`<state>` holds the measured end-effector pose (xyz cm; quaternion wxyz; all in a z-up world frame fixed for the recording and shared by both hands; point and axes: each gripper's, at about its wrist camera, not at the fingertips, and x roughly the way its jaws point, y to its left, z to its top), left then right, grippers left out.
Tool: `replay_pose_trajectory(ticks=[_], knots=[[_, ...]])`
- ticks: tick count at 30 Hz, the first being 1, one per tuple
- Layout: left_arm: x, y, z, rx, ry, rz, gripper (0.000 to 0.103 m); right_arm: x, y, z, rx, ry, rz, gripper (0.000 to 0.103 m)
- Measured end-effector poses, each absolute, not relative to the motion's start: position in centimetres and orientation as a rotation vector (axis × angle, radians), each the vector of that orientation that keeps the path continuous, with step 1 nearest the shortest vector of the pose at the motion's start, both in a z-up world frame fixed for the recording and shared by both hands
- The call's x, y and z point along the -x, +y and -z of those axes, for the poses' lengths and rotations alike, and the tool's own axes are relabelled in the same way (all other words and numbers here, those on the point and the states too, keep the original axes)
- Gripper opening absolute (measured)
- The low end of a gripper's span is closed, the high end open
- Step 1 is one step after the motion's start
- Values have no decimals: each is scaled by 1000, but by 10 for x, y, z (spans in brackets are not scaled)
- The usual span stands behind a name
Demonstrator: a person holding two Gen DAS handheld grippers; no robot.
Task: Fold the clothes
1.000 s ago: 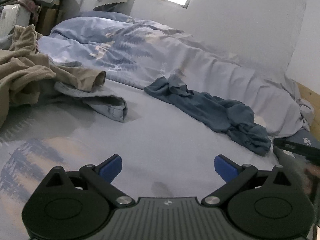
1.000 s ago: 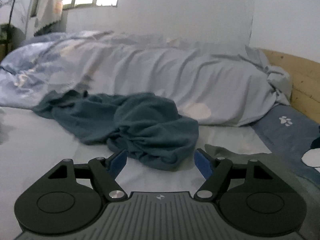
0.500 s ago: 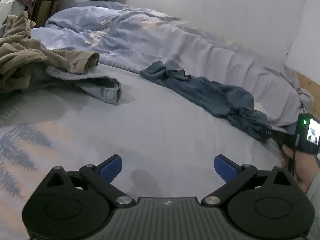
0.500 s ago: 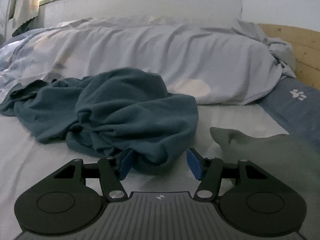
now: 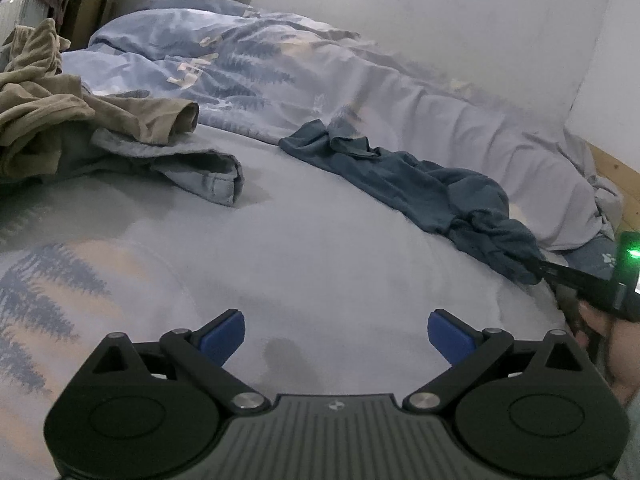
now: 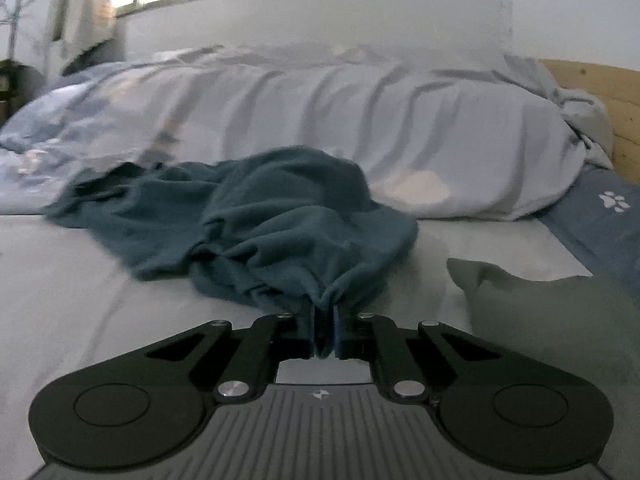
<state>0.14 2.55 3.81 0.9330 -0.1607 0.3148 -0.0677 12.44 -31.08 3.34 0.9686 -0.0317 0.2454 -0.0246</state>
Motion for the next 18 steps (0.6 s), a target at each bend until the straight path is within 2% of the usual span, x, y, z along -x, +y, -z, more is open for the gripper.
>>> replay_pose_trajectory(ticks=[18], knots=[[10,39,-51,314,636,163,100,17,-236,-74,51,500,-99,7]])
